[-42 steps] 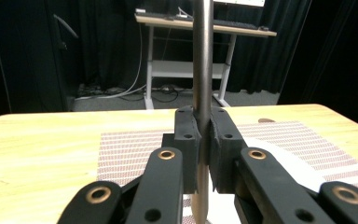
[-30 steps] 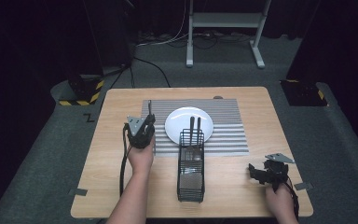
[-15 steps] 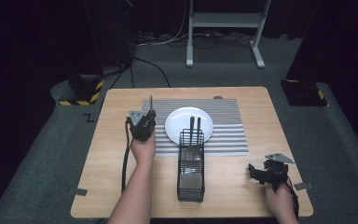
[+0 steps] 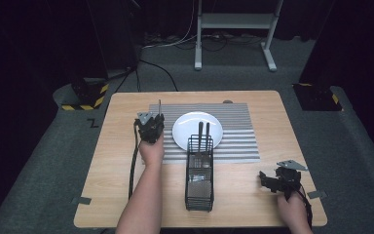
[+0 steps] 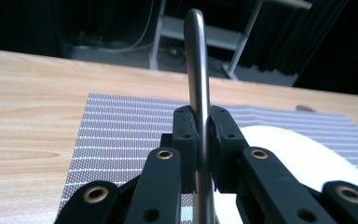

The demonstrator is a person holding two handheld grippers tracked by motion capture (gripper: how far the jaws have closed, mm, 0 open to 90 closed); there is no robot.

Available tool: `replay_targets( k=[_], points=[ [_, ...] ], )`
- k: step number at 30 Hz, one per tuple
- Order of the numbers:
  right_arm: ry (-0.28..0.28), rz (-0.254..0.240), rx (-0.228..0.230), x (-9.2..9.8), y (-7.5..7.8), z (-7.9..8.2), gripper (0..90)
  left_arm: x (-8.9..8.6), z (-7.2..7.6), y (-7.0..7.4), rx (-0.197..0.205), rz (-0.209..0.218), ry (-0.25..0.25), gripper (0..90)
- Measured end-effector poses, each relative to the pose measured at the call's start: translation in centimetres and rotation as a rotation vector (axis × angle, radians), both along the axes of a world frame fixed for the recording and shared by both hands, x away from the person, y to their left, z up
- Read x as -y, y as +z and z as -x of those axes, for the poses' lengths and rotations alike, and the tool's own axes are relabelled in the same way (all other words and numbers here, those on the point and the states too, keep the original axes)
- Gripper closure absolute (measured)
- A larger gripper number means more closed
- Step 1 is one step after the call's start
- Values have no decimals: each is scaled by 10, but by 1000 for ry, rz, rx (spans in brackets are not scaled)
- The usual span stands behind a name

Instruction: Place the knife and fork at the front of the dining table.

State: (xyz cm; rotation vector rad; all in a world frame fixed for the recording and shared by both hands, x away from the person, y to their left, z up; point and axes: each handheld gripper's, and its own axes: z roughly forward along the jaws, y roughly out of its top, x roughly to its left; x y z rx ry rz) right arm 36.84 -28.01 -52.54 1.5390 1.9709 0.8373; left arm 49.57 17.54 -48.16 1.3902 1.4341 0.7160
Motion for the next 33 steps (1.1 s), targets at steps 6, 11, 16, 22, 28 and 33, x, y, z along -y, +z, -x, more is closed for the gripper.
replay_targets(
  k=[6,11,16,22,28,33],
  points=[
    [2,1,0,0,0,0,101,2,-10,-4,-24,-1,-7,818],
    [2,1,0,0,0,0,101,0,-13,-8,-39,4,3,817],
    [2,1,1,0,0,0,101,2,-20,-8,-92,-45,6,815],
    [3,1,0,0,0,0,102,-1,-28,-18,-135,-36,4,810],
    [7,0,-1,0,0,0,101,-5,-28,-16,-123,-31,18,607],
    [8,-1,-1,0,0,0,101,-6,-24,-11,-131,-65,9,549]
  ],
)
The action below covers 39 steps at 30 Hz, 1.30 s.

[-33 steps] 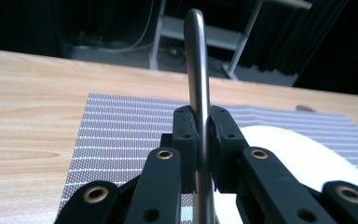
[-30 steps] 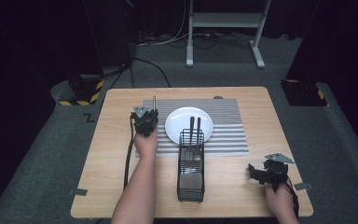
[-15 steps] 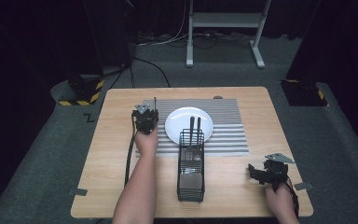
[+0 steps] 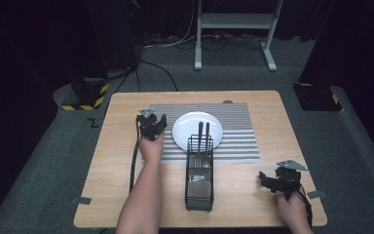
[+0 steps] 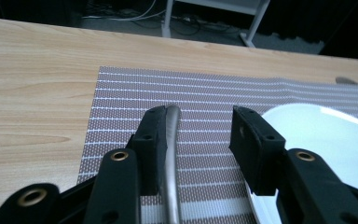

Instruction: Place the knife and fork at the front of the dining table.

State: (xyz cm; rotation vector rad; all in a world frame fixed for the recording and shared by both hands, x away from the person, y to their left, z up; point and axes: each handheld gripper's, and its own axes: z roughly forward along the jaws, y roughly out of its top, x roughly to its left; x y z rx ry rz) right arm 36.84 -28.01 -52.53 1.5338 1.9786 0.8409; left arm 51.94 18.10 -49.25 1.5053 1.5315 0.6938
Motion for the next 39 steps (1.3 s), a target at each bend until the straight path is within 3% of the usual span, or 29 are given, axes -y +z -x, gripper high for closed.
replay_targets(
  k=[1,2,4,6,7,8,9,13,14,15,16,18,23,30,33,36,39],
  points=[
    [0,0,0,0,0,0,102,1,4,4,-1,-27,-1,545],
    [0,0,0,0,0,0,101,1,4,4,-1,-27,-1,544],
    [0,0,0,0,0,0,101,0,13,12,36,-30,-5,551],
    [-1,0,0,0,0,0,102,-1,15,14,41,-34,-3,553],
    [0,0,0,0,0,0,102,-4,24,18,55,-17,-2,554],
    [1,1,1,0,0,0,102,-4,24,18,55,-17,-2,554],
    [0,0,0,0,0,0,102,-6,33,18,47,-39,-1,549],
    [1,1,0,0,0,0,102,-11,60,12,44,-62,2,559],
    [1,1,0,0,0,0,102,-11,60,12,44,-62,2,560],
    [0,1,0,0,0,0,102,-14,75,6,38,-63,4,562],
    [0,1,0,0,0,0,102,-14,75,6,38,-63,4,563],
    [1,2,1,0,0,0,103,-17,95,-4,23,-57,3,569],
    [1,1,1,0,0,0,104,-14,117,-16,1,-53,-19,632],
    [1,1,1,0,0,0,104,-4,127,-21,-37,-107,-9,621],
    [1,1,1,0,0,0,104,-2,128,-24,-85,-141,-16,598],
    [1,1,1,0,0,0,104,-2,127,-27,-96,-145,-21,596],
    [2,1,1,0,0,0,103,-4,122,-29,-96,-123,-21,608]
  ],
)
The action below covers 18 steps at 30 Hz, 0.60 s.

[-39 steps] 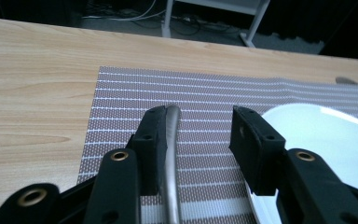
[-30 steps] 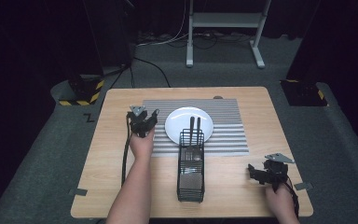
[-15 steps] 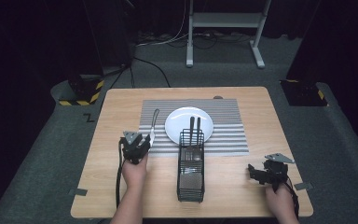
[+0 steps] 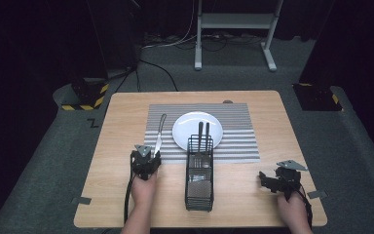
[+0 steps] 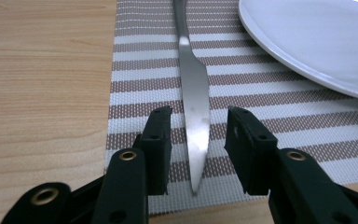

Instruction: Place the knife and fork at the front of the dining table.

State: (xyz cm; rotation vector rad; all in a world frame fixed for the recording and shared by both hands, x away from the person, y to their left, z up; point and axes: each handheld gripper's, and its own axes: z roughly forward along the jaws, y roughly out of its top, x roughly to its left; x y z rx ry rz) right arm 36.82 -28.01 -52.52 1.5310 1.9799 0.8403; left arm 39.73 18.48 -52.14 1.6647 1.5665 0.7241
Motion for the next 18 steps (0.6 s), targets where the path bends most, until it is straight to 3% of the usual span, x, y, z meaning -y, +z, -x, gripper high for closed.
replay_targets(
  k=[5,8,15,18],
  points=[
    [2,1,1,0,0,0,104,4,-12,-1,-37,-21,-1,588],
    [4,0,2,0,0,0,105,3,-13,-1,-50,-1,3,578],
    [3,-1,1,0,0,0,104,4,-15,-2,-61,-13,3,564],
    [2,0,1,0,0,0,104,5,-16,-3,-85,-16,-6,559]
  ],
)
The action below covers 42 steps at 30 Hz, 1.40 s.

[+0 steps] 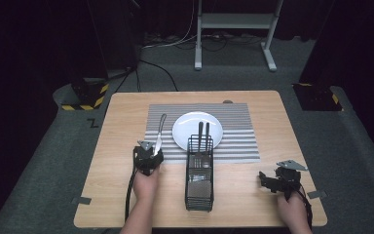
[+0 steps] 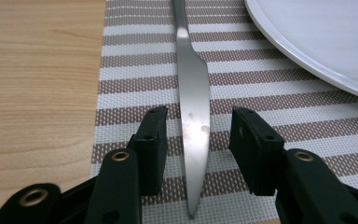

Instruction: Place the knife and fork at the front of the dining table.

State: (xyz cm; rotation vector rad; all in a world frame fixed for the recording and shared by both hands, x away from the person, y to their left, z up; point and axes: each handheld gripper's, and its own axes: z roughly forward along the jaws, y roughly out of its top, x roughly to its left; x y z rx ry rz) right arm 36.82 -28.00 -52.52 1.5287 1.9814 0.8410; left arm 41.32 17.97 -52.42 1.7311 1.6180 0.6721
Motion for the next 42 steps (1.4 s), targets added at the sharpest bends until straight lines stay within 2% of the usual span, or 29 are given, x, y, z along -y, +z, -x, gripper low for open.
replay_targets(
  k=[3,7,15,18,20,21,23,25,28,30,32,33,36,39,40,41,42],
  points=[
    [0,0,0,0,0,0,104,4,1,0,-3,-51,10,590],
    [1,-2,1,0,0,1,109,8,2,0,1,-78,12,671],
    [1,-1,1,0,0,1,112,13,4,0,13,-115,-12,741],
    [2,-1,1,0,0,1,111,14,5,-1,16,-119,-39,745],
    [4,1,2,0,0,1,110,15,5,-1,17,-125,-40,744],
    [4,1,2,0,0,1,110,15,5,-1,17,-125,-40,729],
    [4,0,2,0,0,1,110,11,5,0,22,-89,-25,649],
    [4,0,2,0,0,1,111,9,7,1,42,-65,-30,616],
    [3,-1,1,0,0,1,111,9,11,4,53,-52,-38,552],
    [3,-2,1,0,0,1,111,10,15,8,76,-72,-37,495],
    [3,-1,1,0,0,1,111,7,23,14,103,-75,-37,478],
    [2,-3,0,0,0,1,112,7,23,14,103,-75,-37,465],
    [3,-7,0,0,0,1,116,-10,41,20,128,-80,-28,417],
    [5,-7,2,0,0,1,121,-20,49,20,128,-81,-28,369],
    [19,-7,3,0,0,2,127,-28,58,16,107,-77,-34,349],
    [19,-7,3,0,0,2,127,-28,58,16,107,-77,-34,325],
    [30,-10,4,0,1,4,133,-37,66,10,86,-73,-31,296]
  ],
)
